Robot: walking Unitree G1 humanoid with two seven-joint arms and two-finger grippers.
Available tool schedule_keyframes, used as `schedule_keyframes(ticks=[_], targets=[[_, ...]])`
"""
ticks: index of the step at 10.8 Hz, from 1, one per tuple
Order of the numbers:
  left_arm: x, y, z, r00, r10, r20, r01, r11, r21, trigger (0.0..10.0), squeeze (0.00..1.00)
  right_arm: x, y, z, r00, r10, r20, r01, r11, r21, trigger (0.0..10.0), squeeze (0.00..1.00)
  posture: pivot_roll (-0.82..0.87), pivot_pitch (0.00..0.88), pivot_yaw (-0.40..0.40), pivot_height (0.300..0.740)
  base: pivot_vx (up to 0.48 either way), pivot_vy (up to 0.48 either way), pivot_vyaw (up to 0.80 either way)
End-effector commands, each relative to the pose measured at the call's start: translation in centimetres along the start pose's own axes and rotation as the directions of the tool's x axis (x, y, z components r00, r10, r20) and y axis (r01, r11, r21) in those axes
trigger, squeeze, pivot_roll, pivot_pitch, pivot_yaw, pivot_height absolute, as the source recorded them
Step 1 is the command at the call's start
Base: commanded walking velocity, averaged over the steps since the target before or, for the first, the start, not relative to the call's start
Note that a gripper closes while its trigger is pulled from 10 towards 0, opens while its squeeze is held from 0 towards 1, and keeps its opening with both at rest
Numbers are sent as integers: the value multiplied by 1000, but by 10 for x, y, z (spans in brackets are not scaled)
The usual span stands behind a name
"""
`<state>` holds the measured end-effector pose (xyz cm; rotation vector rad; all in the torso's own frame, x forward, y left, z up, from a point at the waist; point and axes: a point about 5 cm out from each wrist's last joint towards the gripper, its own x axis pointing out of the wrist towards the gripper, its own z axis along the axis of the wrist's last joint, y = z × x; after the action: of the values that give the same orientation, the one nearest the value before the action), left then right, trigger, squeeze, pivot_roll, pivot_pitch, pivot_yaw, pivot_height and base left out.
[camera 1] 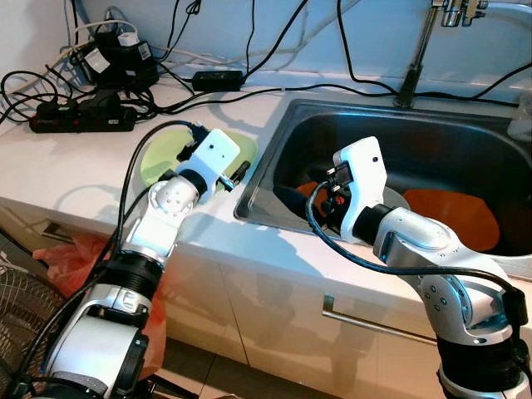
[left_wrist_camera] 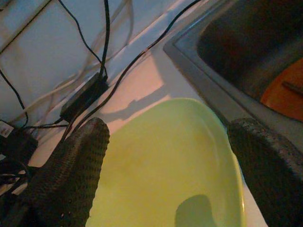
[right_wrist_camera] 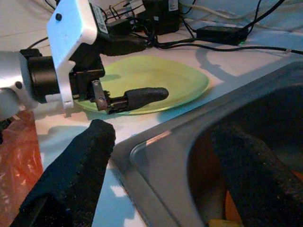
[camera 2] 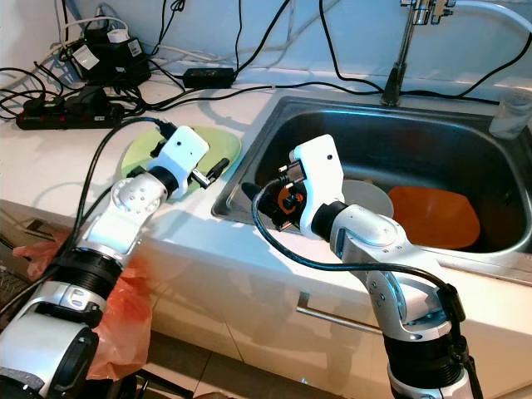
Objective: Kitchen organization
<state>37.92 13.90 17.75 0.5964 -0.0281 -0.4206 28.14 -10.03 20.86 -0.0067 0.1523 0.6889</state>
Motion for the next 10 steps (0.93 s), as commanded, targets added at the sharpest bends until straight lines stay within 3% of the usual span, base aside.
schedule_keyframes(ticks=[1,2,3,4,5,10], targets=[[-3,3,-2,1000,-17,-22,17,1000,15,10000,1000,2,0,3,1000,3,9,-3,1000,-12,10000,0,-47,0,91,740,0,0,0],[-5,1,-5,998,-49,-45,50,998,22,10000,545,2,0,3,1000,3,13,-3,1000,-11,10000,0,-46,0,94,740,0,0,0],[-6,-3,-8,994,-88,-63,90,996,26,10000,196,3,1,3,1000,4,16,-4,1000,-10,10000,0,-46,0,96,740,0,0,0],[-6,-3,-9,994,-92,-66,94,995,25,10000,196,3,1,3,1000,4,16,-4,1000,-10,10000,0,-46,0,96,740,0,0,0],[-8,-5,-14,991,-105,-89,107,994,22,10000,0,3,1,3,1000,3,17,-3,1000,-11,10000,0,-46,0,97,740,0,0,0],[-18,-9,-36,980,-122,-159,128,992,23,10000,0,1,13,-2,997,80,7,-80,997,1,10000,0,-40,0,92,740,0,0,0]])
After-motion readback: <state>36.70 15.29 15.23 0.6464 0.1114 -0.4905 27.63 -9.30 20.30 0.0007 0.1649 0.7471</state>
